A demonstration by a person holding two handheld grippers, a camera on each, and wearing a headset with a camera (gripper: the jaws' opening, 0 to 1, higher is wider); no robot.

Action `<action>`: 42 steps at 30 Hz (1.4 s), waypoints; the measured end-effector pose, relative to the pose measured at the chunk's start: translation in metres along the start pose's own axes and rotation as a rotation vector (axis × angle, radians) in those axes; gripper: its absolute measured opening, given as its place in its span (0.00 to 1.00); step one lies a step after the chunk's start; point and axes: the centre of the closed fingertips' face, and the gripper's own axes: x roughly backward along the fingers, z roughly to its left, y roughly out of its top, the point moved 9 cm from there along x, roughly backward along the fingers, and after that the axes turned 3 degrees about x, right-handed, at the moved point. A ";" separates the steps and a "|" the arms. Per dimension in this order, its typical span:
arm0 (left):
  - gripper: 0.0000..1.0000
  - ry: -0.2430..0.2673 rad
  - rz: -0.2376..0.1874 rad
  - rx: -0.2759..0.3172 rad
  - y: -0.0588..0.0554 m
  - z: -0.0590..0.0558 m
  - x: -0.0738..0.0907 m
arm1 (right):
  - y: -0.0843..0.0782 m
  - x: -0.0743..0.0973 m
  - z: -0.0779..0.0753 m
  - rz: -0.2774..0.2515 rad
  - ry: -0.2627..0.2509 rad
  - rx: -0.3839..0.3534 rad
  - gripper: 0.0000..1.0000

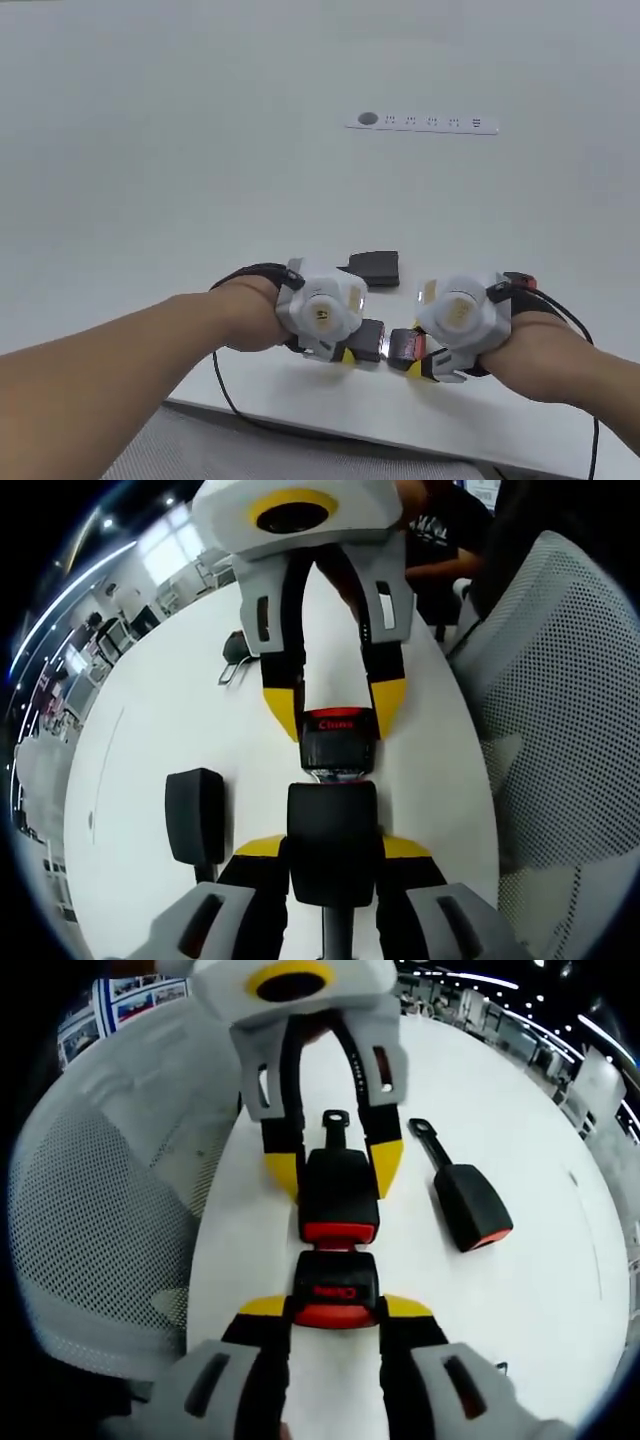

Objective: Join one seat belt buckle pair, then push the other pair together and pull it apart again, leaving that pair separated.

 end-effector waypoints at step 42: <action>0.43 0.136 0.038 0.023 0.028 0.091 0.024 | -0.067 0.065 -0.081 -0.009 -0.172 -0.135 0.32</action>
